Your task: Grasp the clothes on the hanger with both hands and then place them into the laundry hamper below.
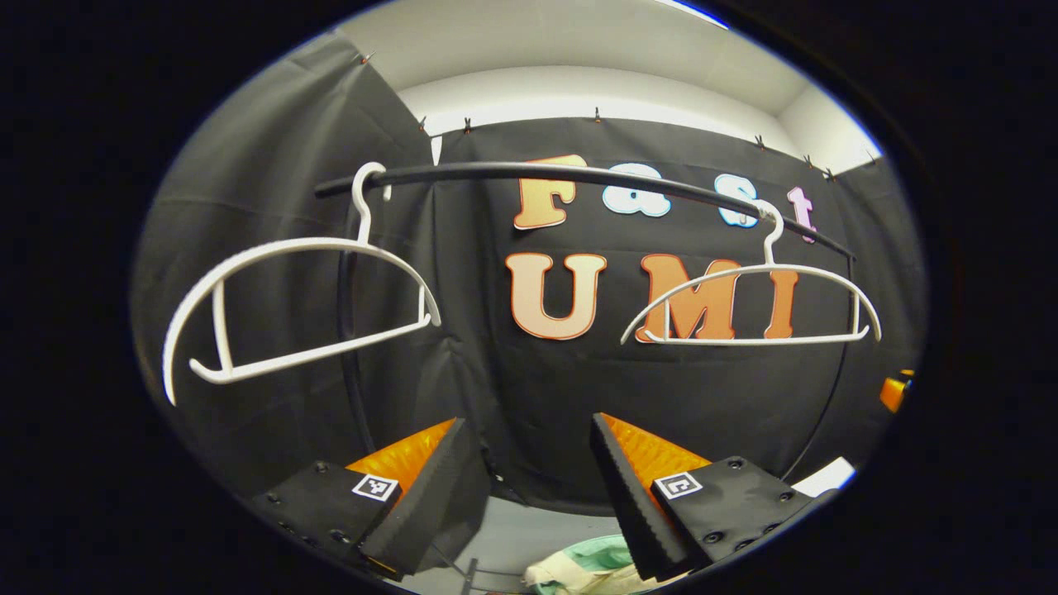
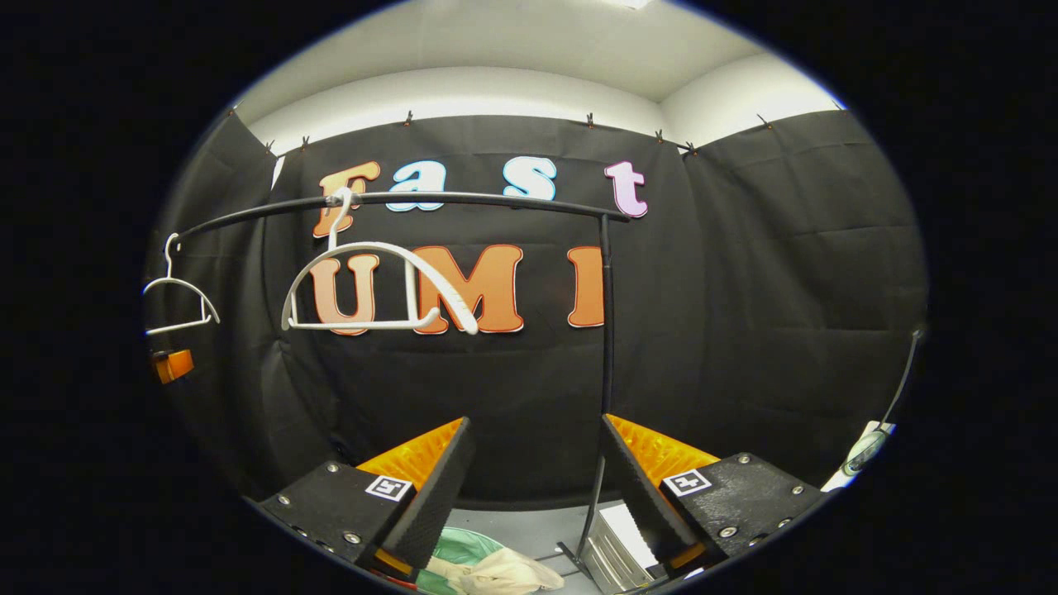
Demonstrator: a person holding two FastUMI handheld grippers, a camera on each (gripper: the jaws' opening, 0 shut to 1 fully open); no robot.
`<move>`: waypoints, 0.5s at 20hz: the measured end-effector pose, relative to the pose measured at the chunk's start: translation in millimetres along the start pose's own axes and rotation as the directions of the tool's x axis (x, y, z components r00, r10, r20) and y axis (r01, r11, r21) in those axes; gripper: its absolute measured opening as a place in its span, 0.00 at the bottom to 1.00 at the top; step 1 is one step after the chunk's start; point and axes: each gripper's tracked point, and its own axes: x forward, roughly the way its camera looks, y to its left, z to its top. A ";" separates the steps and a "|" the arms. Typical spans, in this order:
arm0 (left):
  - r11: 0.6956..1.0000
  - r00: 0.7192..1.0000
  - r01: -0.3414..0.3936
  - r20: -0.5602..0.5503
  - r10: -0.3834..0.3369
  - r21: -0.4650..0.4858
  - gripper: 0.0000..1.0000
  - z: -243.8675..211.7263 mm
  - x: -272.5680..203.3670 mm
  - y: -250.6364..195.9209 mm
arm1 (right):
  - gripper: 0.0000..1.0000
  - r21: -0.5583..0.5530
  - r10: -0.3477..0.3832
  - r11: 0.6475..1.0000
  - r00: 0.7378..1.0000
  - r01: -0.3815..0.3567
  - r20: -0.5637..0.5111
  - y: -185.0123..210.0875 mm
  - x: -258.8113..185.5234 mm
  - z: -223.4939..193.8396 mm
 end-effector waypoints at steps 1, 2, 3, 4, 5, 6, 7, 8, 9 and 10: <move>0.998 1.000 0.013 -0.005 -0.013 -0.056 0.99 1.1 1.2 3.4 | 0.95 -0.003 -0.006 1.000 1.000 0.006 0.006 2.3 -3.8 1.8; 0.996 1.000 0.012 -0.002 -0.012 -0.084 0.94 6.2 1.6 13.4 | 0.95 -0.006 -0.010 1.000 1.000 0.010 0.008 5.7 -7.8 1.9; 0.996 1.000 -0.007 0.003 0.007 -0.088 0.97 11.2 2.5 26.1 | 0.95 -0.010 -0.010 1.000 1.000 0.010 0.009 9.1 -12.1 1.6; 0.997 1.000 -0.028 0.008 0.029 -0.077 0.97 15.1 2.1 38.8 | 1.00 -0.010 -0.013 1.000 1.000 0.013 0.013 9.1 -15.0 5.0; 0.998 0.999 -0.040 0.016 0.041 -0.057 0.97 18.9 0.8 47.4 | 1.00 -0.010 -0.019 1.000 1.000 0.019 0.022 6.9 -16.7 9.5; 0.998 0.998 -0.050 0.027 0.051 -0.040 0.97 22.1 -0.6 51.9 | 0.95 -0.012 -0.027 1.000 0.999 0.027 0.031 4.2 -17.6 11.1; 0.998 0.997 -0.061 0.038 0.062 -0.036 0.97 26.3 -2.4 56.0 | 0.95 -0.014 -0.033 0.999 0.999 0.034 0.035 2.2 -17.7 13.6; 0.997 0.996 -0.071 0.045 0.073 -0.043 0.96 29.5 -5.3 58.8 | 0.95 -0.016 -0.038 0.999 0.999 0.038 0.031 0.3 -17.1 13.8; 0.996 0.996 -0.072 0.047 0.075 -0.059 1.00 30.7 -8.2 58.8 | 0.95 -0.015 -0.038 0.999 0.999 0.039 0.025 0.7 -17.0 12.8; 0.995 0.996 -0.064 0.050 0.068 -0.073 0.97 31.1 -9.7 57.6 | 0.95 -0.012 -0.039 0.999 0.999 0.039 0.029 1.7 -18.7 13.4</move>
